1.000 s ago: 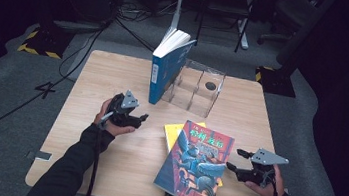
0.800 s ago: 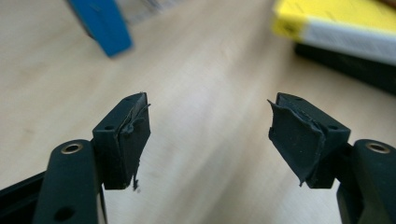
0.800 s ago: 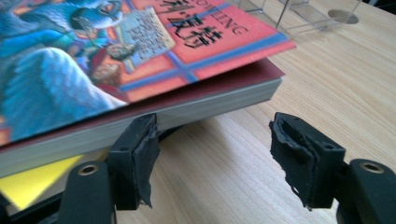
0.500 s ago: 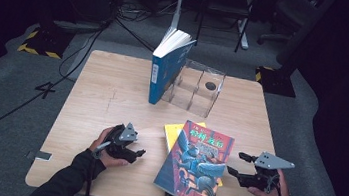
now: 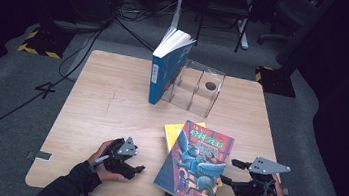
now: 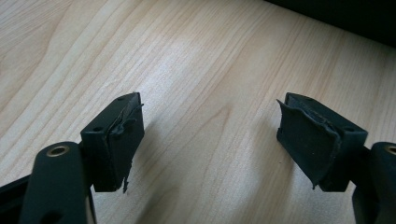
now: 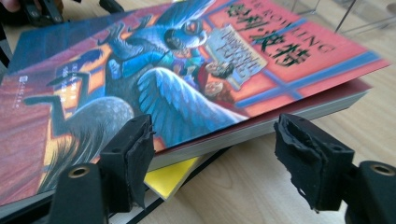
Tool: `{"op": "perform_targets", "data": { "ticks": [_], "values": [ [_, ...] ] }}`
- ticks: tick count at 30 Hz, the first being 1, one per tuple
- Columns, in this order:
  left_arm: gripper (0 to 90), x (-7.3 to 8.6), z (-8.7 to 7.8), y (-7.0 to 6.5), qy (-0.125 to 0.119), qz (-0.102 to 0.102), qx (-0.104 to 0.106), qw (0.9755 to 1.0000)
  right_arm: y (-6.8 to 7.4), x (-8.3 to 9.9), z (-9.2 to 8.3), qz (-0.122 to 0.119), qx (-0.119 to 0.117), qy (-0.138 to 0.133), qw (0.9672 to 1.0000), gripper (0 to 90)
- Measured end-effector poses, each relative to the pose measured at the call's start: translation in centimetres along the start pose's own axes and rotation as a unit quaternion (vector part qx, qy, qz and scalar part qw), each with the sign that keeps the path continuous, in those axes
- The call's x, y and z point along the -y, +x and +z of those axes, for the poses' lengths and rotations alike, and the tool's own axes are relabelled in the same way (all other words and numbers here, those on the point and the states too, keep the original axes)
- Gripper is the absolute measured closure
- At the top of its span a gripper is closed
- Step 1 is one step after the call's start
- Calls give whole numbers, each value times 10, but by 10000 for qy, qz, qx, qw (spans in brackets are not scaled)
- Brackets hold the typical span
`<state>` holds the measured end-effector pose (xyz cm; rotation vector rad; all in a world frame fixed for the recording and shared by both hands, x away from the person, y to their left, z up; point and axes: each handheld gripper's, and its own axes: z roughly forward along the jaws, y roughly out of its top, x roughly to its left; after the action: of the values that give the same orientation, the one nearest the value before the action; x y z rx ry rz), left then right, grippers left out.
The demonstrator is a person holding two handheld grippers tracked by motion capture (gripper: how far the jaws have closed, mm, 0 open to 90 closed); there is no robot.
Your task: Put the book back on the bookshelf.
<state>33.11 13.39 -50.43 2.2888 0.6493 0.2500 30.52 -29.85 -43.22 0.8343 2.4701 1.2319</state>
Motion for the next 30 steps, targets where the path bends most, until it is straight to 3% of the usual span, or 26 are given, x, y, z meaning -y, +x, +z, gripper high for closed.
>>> {"op": "perform_targets", "data": {
  "ticks": [4,11,14,20,30],
  "values": [
    [228,0,0,-2,-6,17,-47,10000,-1,2,7,135,-86,130,9998,258],
    [229,-2,2,-8,4,126,99,9999,-11,3,20,521,-407,260,9975,151],
    [224,-3,3,-8,21,189,172,9997,-13,3,23,583,-504,268,9967,146],
    [205,-5,6,-9,32,206,194,9996,-11,-5,27,464,-415,391,9973,138],
    [180,-8,8,-7,72,261,230,9994,-10,-25,44,56,-136,329,9994,162]
  ]
}}
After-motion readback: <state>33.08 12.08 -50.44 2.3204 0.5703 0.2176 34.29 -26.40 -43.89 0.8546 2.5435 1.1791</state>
